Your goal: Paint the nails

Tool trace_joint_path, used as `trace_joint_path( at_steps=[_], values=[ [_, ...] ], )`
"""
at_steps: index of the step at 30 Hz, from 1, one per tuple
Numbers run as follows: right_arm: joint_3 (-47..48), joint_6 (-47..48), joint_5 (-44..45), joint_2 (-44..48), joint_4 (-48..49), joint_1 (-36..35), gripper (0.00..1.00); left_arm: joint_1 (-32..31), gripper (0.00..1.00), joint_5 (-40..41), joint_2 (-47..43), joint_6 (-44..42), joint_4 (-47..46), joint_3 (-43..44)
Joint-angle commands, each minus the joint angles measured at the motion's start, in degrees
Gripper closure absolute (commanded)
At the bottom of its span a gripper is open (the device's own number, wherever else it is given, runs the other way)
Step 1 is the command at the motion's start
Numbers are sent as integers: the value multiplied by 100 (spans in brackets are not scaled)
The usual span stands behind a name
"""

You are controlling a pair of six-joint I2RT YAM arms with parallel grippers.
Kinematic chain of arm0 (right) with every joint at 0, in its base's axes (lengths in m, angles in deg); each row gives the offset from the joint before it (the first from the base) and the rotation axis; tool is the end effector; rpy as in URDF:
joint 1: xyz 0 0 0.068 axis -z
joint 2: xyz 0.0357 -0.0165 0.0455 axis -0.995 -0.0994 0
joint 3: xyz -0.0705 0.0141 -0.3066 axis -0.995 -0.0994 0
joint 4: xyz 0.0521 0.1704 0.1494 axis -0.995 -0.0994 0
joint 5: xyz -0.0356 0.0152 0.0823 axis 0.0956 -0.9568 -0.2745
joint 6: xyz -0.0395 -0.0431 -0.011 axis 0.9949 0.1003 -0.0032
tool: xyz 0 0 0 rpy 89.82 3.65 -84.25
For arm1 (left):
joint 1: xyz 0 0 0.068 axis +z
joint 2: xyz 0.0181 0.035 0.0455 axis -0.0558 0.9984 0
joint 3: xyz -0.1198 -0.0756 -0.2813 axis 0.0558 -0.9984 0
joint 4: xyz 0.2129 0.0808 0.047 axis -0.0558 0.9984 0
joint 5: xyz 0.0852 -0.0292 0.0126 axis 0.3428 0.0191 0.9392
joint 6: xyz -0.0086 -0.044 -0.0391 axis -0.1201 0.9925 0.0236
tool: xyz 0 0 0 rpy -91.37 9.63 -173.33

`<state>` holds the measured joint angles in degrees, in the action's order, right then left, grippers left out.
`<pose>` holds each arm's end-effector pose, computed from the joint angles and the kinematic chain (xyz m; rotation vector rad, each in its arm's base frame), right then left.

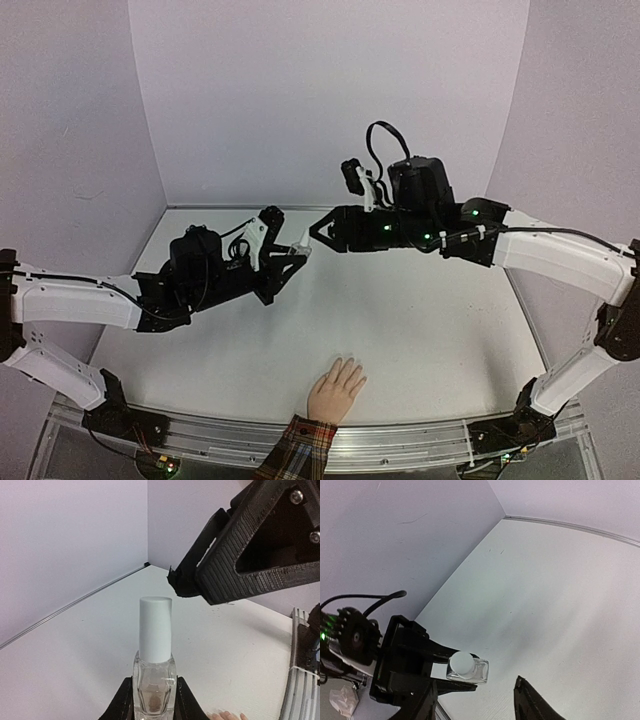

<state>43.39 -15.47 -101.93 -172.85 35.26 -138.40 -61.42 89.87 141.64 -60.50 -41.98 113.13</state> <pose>0.1873 0.2743 0.4122 -0.6268 1.9979 1.1230 0.1460 -0.2300 0.3351 0.8014 1.5394 -0.6994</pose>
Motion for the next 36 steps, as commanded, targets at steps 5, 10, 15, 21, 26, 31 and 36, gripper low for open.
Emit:
trace_joint_path(
  at_steps=[5, 10, 15, 21, 26, 31, 36],
  values=[
    [978, -594, 468, -869, -135, -218, 60, -162, 100, 825, 299, -274, -435, 393],
    [1143, -510, 546, -1042, -171, -234, 75, -172, 100, 778, 259, -244, -441, 368],
    [1094, -78, 86, -1017, -140, -221, 99, -162, 100, 198, -34, -102, -447, 208],
    [-16, 2752, -4175, -127, 60, -104, 100, 836, 100, -4517, -630, 1084, -999, -174],
    [-316, 3092, -4858, 153, -172, -15, 100, 1224, 100, -6204, -602, 1471, -878, -39],
    [-487, 2535, -2819, 511, -37, 96, 63, 1203, 100, -4129, -722, 832, -94, 13],
    [-354, 1198, -714, 545, 89, 89, 27, 569, 100, -1268, -631, 83, 470, 194]
  ],
)
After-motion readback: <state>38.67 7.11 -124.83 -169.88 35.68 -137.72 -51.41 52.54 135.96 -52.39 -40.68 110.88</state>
